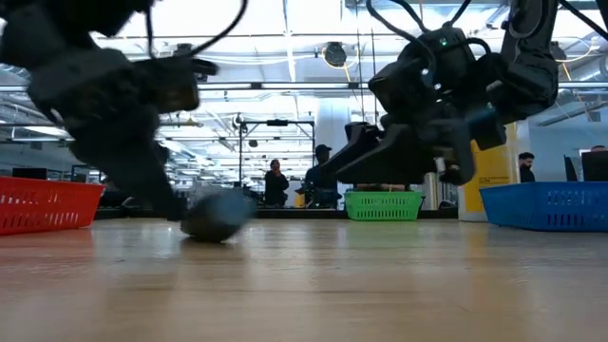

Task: Pick & Place Travel size toiletries
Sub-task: Put the gray deodorant into the green bin

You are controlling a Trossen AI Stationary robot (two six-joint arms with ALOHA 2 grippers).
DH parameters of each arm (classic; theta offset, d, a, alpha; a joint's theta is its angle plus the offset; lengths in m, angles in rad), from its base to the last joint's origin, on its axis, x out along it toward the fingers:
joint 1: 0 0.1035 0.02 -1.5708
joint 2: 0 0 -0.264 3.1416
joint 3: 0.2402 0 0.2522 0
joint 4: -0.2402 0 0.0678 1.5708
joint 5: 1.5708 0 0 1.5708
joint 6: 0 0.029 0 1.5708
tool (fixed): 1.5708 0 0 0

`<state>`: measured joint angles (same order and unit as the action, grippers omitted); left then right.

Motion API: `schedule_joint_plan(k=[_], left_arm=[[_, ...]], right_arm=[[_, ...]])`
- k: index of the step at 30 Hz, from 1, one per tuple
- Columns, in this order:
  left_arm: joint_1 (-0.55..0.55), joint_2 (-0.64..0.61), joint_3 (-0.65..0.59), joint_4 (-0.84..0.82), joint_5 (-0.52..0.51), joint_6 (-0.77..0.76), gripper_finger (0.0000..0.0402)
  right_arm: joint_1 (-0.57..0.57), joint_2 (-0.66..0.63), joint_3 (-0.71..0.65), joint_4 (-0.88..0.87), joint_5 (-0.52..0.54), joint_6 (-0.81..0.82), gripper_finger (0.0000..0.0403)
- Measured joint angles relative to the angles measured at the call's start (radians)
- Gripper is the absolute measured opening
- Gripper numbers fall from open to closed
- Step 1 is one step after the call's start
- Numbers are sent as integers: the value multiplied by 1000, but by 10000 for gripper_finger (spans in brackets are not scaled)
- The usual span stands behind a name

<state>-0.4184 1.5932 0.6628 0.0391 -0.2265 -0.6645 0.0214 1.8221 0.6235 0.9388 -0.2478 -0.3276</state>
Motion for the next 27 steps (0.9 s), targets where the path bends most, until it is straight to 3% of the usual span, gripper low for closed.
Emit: schedule_joint_plan(k=[4, 9, 15, 21, 27], left_arm=[[53, 65, 2, 129, 19, 130, 186], [152, 149, 2, 282, 46, 273, 186], [254, 265, 5, 516, 123, 388, 186], [309, 349, 38, 669, 130, 460, 186], [334, 382, 68, 731, 128, 470, 186]], right_arm=[[1, 0, 1, -8, -79, 24, 221], [1, 0, 3, 15, -40, 85, 276], [0, 1, 20, -12, 157, 286, 325], [28, 1, 39, -122, 265, 420, 332], [93, 0, 42, -244, 582, 423, 320]])
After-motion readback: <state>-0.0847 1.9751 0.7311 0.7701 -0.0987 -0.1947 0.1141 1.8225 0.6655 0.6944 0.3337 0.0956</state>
